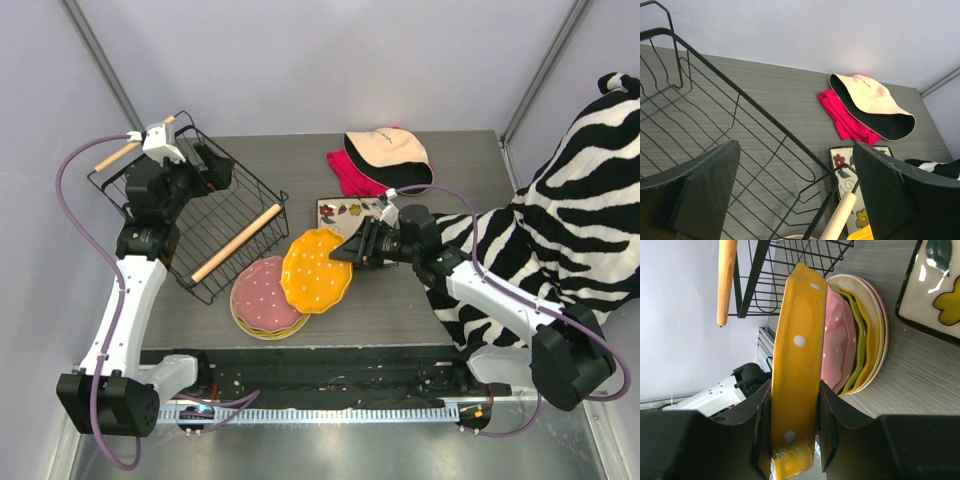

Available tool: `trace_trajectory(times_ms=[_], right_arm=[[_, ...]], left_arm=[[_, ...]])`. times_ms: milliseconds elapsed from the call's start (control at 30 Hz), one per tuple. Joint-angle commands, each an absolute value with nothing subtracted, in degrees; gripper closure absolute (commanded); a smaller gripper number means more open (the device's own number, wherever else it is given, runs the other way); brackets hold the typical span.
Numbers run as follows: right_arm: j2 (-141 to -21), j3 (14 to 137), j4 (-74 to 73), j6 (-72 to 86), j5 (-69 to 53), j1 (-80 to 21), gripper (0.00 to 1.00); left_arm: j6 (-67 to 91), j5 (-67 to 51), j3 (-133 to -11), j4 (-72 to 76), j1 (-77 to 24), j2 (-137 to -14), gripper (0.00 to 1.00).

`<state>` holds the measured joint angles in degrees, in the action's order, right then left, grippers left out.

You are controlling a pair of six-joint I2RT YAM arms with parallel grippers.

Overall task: Unload the plates from the dish rack
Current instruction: Place the plate at the center of the board.

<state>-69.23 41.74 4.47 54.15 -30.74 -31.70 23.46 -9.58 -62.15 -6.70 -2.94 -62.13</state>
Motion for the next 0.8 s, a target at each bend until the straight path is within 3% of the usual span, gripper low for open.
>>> trace_trajectory(times_ms=[0,433,567,767], right_arm=[[-69.96,42.98,17.31,57.30,-32.25,-33.57,0.99],[-76.20,43.24,20.57,57.83,-31.29,-37.44,0.99],[-77.17,44.73,12.77,53.45,-27.34,-37.44,0.99],[-78.48,46.23,4.05,47.03,-21.27,-37.53,0.85]], left_arm=[[22.94,-10.46,-63.90,-4.92,-3.25,-61.61,0.00],[22.94,-10.90,-64.07,-5.01,-3.60,-61.79,0.00],[22.94,-10.99,-64.07,-5.10,-3.78,-61.70,0.00],[22.94,-11.07,-64.07,-5.10,-3.87,-61.70,0.00]])
